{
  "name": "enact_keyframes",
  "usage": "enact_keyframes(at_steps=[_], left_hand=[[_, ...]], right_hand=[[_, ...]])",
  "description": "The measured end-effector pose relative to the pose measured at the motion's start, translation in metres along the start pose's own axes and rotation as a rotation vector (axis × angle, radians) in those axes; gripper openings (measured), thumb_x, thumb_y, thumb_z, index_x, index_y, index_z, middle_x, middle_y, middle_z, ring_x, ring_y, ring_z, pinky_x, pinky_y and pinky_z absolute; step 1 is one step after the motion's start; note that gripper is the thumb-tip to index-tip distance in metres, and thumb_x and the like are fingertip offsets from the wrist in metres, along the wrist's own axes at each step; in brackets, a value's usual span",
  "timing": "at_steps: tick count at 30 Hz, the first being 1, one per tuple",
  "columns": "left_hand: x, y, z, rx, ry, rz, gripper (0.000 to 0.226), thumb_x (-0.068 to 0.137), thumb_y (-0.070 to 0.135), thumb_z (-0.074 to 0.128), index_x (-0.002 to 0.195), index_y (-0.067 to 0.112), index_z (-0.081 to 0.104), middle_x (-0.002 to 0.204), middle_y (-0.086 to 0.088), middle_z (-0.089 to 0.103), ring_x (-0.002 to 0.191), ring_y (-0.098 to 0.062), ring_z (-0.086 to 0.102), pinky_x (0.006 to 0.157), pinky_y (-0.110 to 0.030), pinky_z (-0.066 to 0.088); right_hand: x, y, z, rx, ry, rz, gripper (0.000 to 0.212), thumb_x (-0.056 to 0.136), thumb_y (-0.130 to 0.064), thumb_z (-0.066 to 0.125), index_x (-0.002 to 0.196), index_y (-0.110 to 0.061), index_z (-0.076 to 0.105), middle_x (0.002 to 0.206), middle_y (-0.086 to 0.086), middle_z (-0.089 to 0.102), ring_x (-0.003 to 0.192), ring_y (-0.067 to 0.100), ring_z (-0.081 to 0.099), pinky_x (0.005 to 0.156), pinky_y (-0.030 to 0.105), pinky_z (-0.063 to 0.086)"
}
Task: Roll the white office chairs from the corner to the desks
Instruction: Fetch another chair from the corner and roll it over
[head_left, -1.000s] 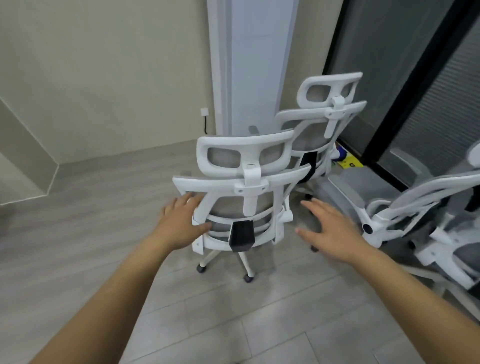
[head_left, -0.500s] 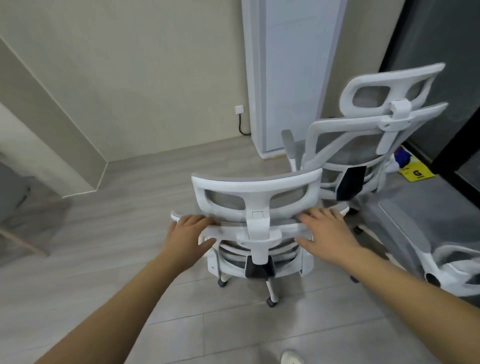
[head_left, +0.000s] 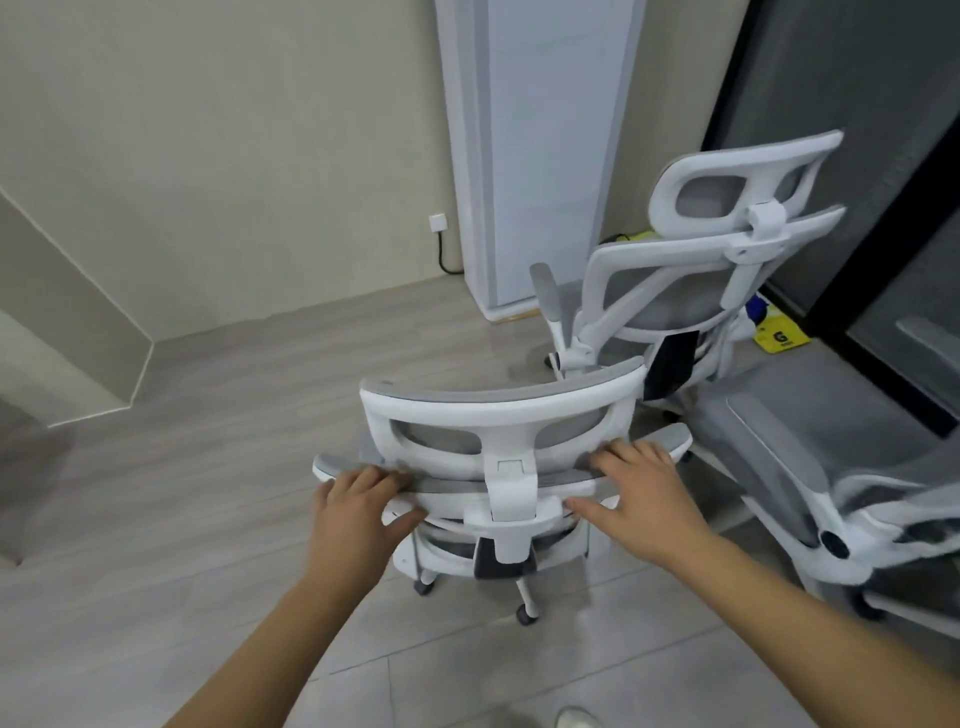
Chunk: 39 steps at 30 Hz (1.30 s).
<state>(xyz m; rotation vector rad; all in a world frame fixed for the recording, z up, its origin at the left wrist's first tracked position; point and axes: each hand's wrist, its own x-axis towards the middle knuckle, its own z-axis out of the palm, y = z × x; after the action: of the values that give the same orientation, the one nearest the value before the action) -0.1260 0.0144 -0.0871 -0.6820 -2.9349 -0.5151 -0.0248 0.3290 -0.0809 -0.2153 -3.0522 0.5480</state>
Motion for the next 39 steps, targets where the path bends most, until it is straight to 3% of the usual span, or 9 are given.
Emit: enact_keyframes(at_steps=[4,8,12,18,26,31,34,39], left_hand=[[-0.014,-0.018,0.014,-0.102,0.091,0.114,0.046,0.078,0.058,0.051,0.107,0.029,0.072,0.106,0.008,0.067,0.101,-0.021,0.057,0.087,-0.059,0.045],[-0.026,-0.034,0.014,-0.151,0.019,0.205,0.037,0.08,0.048,0.069,0.112,0.028,0.07,0.108,0.007,0.066,0.105,-0.022,0.056,0.091,-0.06,0.042],[-0.042,-0.041,0.003,-0.186,-0.076,0.298,0.037,0.079,0.046,0.071,0.111,0.029,0.071,0.106,0.009,0.064,0.105,-0.021,0.055,0.093,-0.058,0.042],[-0.078,-0.033,-0.007,-0.19,-0.175,0.479,0.036,0.073,0.044,0.078,0.107,0.036,0.071,0.102,0.013,0.065,0.102,-0.018,0.058,0.09,-0.058,0.045],[-0.149,0.018,-0.014,-0.221,-0.318,0.765,0.035,0.077,0.052,0.071,0.111,0.049,0.065,0.107,0.023,0.06,0.105,-0.014,0.054,0.09,-0.051,0.044],[-0.207,0.067,-0.01,-0.26,-0.442,0.944,0.035,0.077,0.048,0.073,0.111,0.043,0.067,0.106,0.017,0.061,0.106,-0.017,0.052,0.087,-0.049,0.045],[-0.245,0.097,-0.006,-0.296,-0.508,1.033,0.037,0.074,0.045,0.077,0.109,0.042,0.069,0.103,0.015,0.061,0.105,-0.018,0.053,0.087,-0.054,0.045],[-0.326,0.145,-0.01,-0.329,-0.618,1.183,0.037,0.074,0.045,0.077,0.11,0.042,0.069,0.097,0.02,0.055,0.102,-0.014,0.054,0.084,-0.045,0.046]], right_hand=[[-0.022,-0.018,0.002,0.017,0.019,0.097,0.072,0.07,-0.076,0.046,0.115,-0.024,0.066,0.102,-0.014,0.051,0.106,0.019,0.051,0.099,0.035,0.035],[-0.058,-0.047,0.003,0.028,-0.011,0.277,0.078,0.064,-0.079,0.051,0.117,-0.023,0.066,0.113,-0.004,0.058,0.109,0.02,0.052,0.099,0.035,0.036],[-0.108,-0.084,0.002,-0.018,-0.02,0.415,0.06,0.073,-0.07,0.062,0.117,-0.029,0.064,0.116,-0.008,0.058,0.111,0.017,0.052,0.099,0.033,0.037],[-0.213,-0.116,0.032,0.002,0.123,0.597,0.066,0.067,-0.081,0.046,0.113,-0.037,0.065,0.108,-0.014,0.06,0.107,0.012,0.053,0.102,0.036,0.035],[-0.37,-0.16,0.055,0.041,0.326,0.826,0.066,0.068,-0.081,0.048,0.111,-0.034,0.065,0.107,-0.016,0.057,0.108,0.014,0.051,0.102,0.034,0.035],[-0.472,-0.197,0.065,0.059,0.444,0.999,0.076,0.065,-0.079,0.044,0.117,-0.028,0.065,0.111,-0.012,0.059,0.11,0.015,0.05,0.104,0.029,0.029],[-0.531,-0.218,0.075,0.071,0.525,1.093,0.074,0.066,-0.078,0.042,0.116,-0.029,0.065,0.11,-0.015,0.058,0.111,0.015,0.053,0.11,0.034,0.027],[-0.632,-0.259,0.097,0.033,0.652,1.244,0.069,0.071,-0.076,0.043,0.119,-0.031,0.066,0.122,-0.014,0.06,0.119,0.011,0.052,0.116,0.032,0.015]])
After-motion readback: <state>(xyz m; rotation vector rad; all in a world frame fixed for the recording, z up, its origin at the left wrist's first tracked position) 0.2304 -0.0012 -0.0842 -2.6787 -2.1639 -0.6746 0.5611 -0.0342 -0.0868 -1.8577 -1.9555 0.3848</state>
